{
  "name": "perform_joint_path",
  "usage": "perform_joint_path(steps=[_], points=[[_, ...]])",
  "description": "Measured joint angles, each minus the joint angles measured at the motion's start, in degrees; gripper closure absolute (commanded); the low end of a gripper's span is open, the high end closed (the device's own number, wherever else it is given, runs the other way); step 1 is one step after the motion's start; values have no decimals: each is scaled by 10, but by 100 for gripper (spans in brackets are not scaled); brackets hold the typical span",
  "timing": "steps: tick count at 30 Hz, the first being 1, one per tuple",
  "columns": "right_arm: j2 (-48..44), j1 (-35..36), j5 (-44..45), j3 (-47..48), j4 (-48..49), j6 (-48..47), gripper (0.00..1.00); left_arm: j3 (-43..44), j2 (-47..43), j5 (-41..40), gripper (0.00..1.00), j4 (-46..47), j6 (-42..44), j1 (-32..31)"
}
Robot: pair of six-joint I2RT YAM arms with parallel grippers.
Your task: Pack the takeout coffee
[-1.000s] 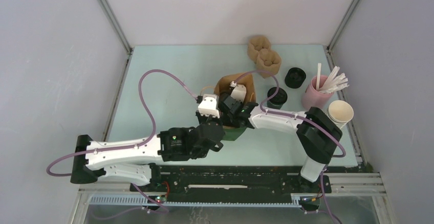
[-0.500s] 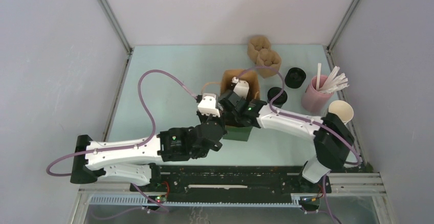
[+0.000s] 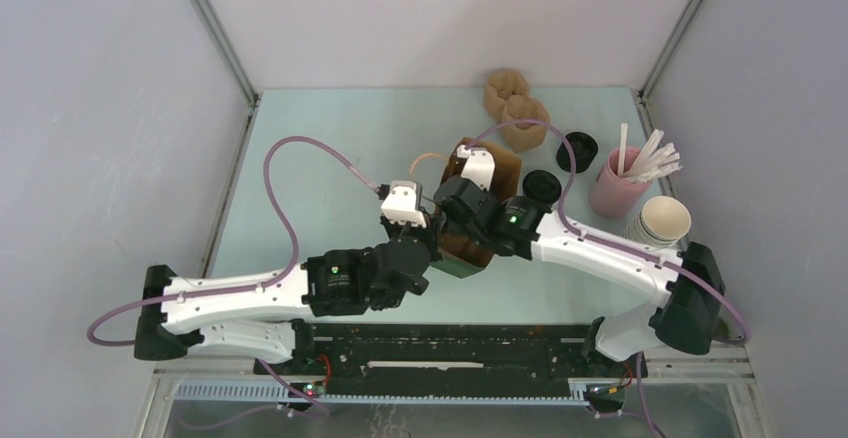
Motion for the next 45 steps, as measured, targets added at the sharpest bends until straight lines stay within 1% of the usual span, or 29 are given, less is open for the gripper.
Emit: perform_joint_path(steps=[1, 6, 11, 15, 17, 20, 26, 31, 33, 37, 41, 45], points=[[-6, 3, 2, 7, -9, -5, 47, 0, -2, 0, 100, 0, 1, 0], [-71, 22, 13, 27, -27, -49, 37, -1, -19, 0, 100, 1, 16, 0], [-156, 26, 15, 45, -25, -96, 36, -26, -47, -6, 100, 23, 62, 2], [-170, 25, 6, 56, -13, -119, 37, -29, -48, -17, 100, 34, 97, 3], [-170, 25, -12, 56, -6, -133, 37, -44, -51, -21, 100, 62, 124, 4], [-175, 25, -42, 57, -2, -154, 37, -78, -54, -20, 100, 107, 182, 4], [-229, 26, -59, 63, -5, -186, 37, -181, -83, -11, 100, 267, 366, 4], [-281, 26, -84, 70, -4, -201, 36, -199, -102, -1, 100, 319, 452, 4], [-296, 26, -87, 70, -4, -202, 35, -199, -102, 1, 100, 327, 468, 4], [-320, 16, -86, 69, -5, -202, 34, -182, -94, 0, 100, 298, 476, 4], [-331, 0, -72, 61, -5, -203, 34, -169, -90, 7, 100, 297, 497, 4], [-338, -21, -71, 19, 1, -210, 34, -169, -90, 28, 100, 294, 529, 4]])
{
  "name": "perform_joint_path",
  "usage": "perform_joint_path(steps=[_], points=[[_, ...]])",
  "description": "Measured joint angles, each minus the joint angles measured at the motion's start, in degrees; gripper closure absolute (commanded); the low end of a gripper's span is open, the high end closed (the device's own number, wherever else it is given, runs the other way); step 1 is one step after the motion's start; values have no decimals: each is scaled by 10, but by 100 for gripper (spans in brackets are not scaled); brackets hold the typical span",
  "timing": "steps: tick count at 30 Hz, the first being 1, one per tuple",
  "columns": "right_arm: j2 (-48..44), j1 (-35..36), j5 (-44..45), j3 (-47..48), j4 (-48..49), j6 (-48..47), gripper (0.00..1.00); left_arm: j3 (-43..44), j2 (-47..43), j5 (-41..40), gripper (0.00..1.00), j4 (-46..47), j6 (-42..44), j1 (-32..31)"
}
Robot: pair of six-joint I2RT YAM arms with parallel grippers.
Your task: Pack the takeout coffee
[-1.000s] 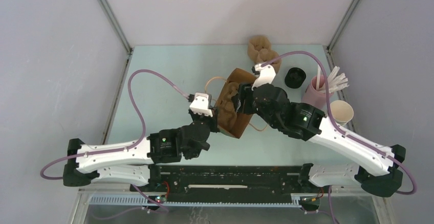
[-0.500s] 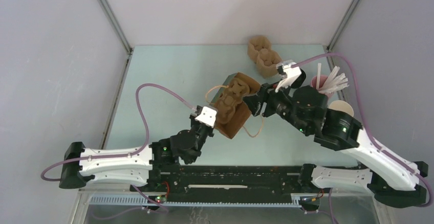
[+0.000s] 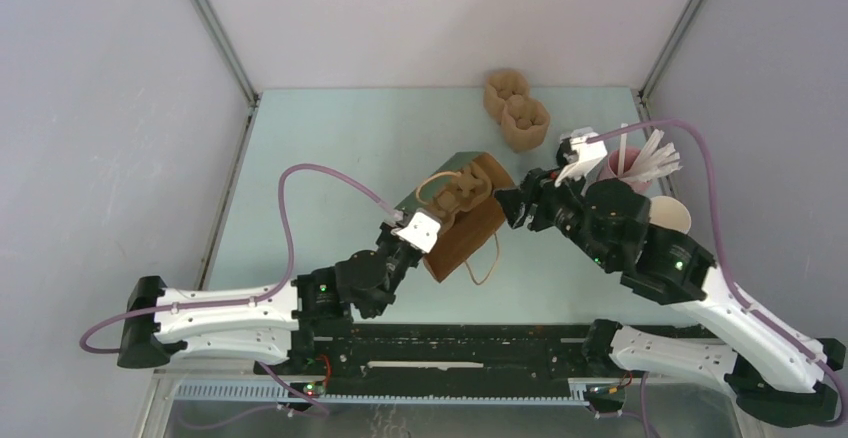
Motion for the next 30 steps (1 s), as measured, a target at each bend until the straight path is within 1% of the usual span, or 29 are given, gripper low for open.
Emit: perform_joint_path(steps=[6, 10, 13, 18, 21, 24, 30], points=[[-24, -50, -30, -117, 12, -1, 36, -26, -17, 33, 100, 4, 43, 0], [-43, -71, -52, -159, 20, -2, 34, -46, -37, 51, 100, 9, 63, 0], [-50, -74, -61, -164, 21, -6, 33, -46, -41, 64, 100, -1, 65, 0], [-48, -73, -58, -143, 2, -19, 32, -23, -48, 93, 100, -58, 49, 0], [-34, -73, -57, -92, -35, -28, 34, 13, -47, 103, 100, -113, 24, 1], [-14, -73, -58, -25, -64, -32, 32, 51, -47, 108, 100, -160, -3, 4], [-2, -73, -67, 17, -113, -37, 33, 104, -47, 135, 100, -254, -78, 30]])
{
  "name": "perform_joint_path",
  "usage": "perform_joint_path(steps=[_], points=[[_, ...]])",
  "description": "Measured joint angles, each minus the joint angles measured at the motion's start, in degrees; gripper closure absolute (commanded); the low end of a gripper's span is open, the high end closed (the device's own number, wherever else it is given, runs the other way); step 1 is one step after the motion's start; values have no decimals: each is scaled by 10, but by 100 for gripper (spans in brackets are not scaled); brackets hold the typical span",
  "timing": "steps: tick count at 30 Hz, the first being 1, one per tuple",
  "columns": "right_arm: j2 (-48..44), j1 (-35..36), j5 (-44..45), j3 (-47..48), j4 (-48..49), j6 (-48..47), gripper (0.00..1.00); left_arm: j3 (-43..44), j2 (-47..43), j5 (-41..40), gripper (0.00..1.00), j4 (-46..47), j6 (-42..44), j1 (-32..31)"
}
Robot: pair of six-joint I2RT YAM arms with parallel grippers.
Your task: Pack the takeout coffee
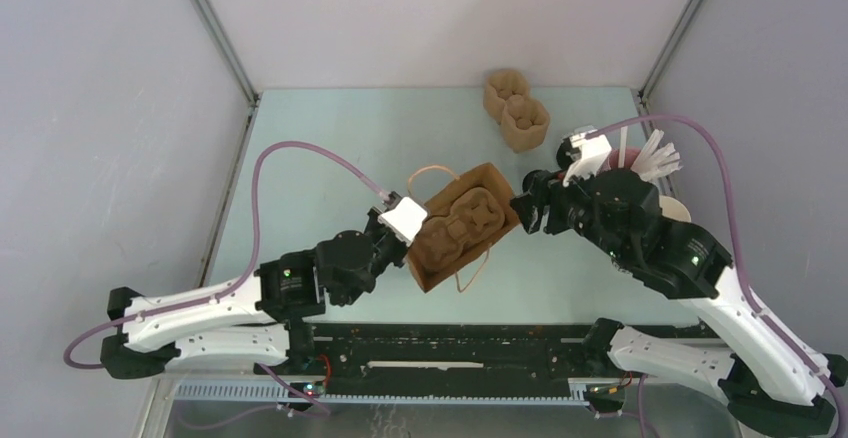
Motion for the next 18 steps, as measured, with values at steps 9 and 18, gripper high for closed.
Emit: perform_joint_path(steps=[9, 18], points=[[150, 0, 1, 87, -72, 1, 50, 36, 8, 85, 100, -92, -75, 44], [213, 0, 7, 110, -98, -25, 48, 65, 12, 159, 100, -155, -132, 94]])
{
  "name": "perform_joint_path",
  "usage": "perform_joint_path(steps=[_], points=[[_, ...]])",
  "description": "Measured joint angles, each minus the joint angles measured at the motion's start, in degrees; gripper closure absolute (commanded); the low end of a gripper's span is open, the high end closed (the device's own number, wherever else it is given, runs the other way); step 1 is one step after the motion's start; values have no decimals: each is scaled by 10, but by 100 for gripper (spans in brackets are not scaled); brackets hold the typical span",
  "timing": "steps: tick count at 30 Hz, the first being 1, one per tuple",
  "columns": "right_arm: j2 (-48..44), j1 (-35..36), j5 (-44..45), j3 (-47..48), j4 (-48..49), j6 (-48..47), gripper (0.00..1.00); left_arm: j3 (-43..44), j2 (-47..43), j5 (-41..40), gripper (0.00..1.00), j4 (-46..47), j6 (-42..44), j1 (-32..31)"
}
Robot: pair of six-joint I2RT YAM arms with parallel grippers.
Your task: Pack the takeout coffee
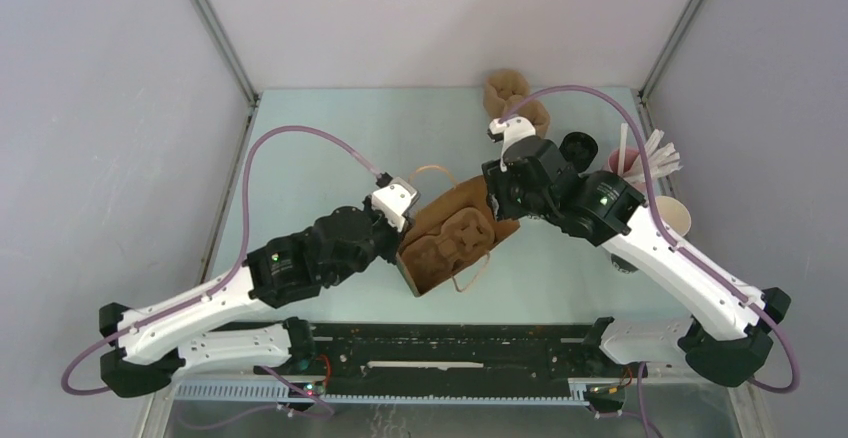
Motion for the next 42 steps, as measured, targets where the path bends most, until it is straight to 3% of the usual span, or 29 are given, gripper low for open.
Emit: perform_joint_path(steps=[5, 7, 9, 10, 14, 18, 20, 23, 27, 31, 36, 42], points=[[9, 0, 16, -11, -6, -10, 46, 0, -6, 35, 100, -7, -22, 28], [12, -3, 16, -15, -2, -16, 62, 0, -10, 48, 100, -9, -28, 35], [11, -8, 9, -20, 1, -24, 100, 0, -12, 66, 99, -10, -34, 44], [12, -11, 3, -20, 2, -26, 100, 0, -12, 75, 93, -10, -37, 50], [39, -15, -17, 23, -22, -21, 100, 16, -3, 95, 44, -34, -52, 72], [67, -15, -44, 107, -59, -6, 100, 70, 4, 86, 16, -75, -75, 79], [64, -15, -59, 135, -73, 7, 100, 102, -3, 81, 8, -90, -86, 79], [56, -35, -94, 143, -80, 21, 100, 136, -25, 68, 5, -99, -96, 79], [49, -123, -176, 50, -42, 28, 100, 147, -52, 47, 4, -104, -102, 81], [110, -197, -257, 11, -34, 37, 100, 146, -50, 42, 3, -112, -110, 82], [111, -197, -337, 40, -21, 52, 100, 145, -47, 42, 4, -124, -117, 83], [70, -191, -348, 30, -2, 61, 100, 165, -37, 13, 12, -177, -173, 89]])
